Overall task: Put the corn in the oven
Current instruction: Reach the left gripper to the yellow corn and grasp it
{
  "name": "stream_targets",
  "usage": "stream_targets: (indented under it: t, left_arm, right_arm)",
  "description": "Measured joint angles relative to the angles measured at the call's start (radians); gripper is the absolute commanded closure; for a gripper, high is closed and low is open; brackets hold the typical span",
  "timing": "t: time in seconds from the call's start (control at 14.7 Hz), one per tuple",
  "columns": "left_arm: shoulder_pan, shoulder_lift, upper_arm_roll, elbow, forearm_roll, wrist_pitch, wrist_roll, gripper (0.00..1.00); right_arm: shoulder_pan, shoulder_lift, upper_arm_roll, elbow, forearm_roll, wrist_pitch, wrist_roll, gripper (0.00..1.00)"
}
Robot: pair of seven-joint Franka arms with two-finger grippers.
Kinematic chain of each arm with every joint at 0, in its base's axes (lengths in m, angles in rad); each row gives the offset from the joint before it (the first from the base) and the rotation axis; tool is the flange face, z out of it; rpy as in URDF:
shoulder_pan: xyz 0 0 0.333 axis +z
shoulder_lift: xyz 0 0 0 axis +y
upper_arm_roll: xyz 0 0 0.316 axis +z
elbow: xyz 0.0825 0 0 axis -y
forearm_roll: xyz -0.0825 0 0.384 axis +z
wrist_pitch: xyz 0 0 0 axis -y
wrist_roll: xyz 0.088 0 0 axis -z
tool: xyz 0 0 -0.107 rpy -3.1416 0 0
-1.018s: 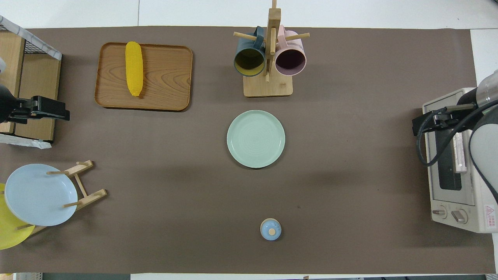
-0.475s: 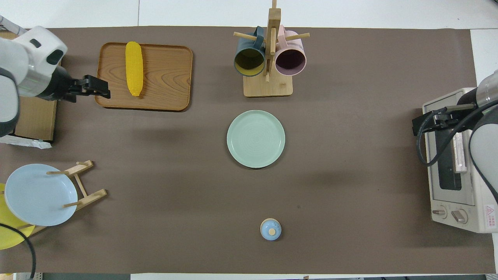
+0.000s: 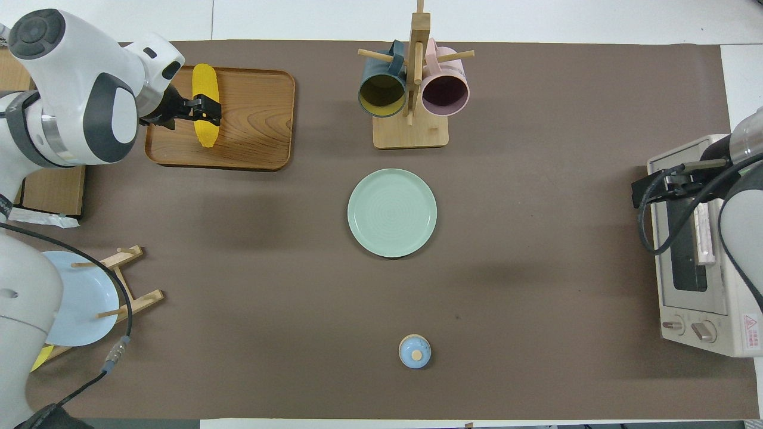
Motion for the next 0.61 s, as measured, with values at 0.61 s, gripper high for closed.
stream_targets:
  t: [0.61]
  left_arm:
    - [0.001, 0.072, 0.008, 0.016, 0.002, 0.134, 0.022, 0.00]
  right_arm:
    - [0.000, 0.000, 0.003, 0.000, 0.000, -0.007, 0.000, 0.00]
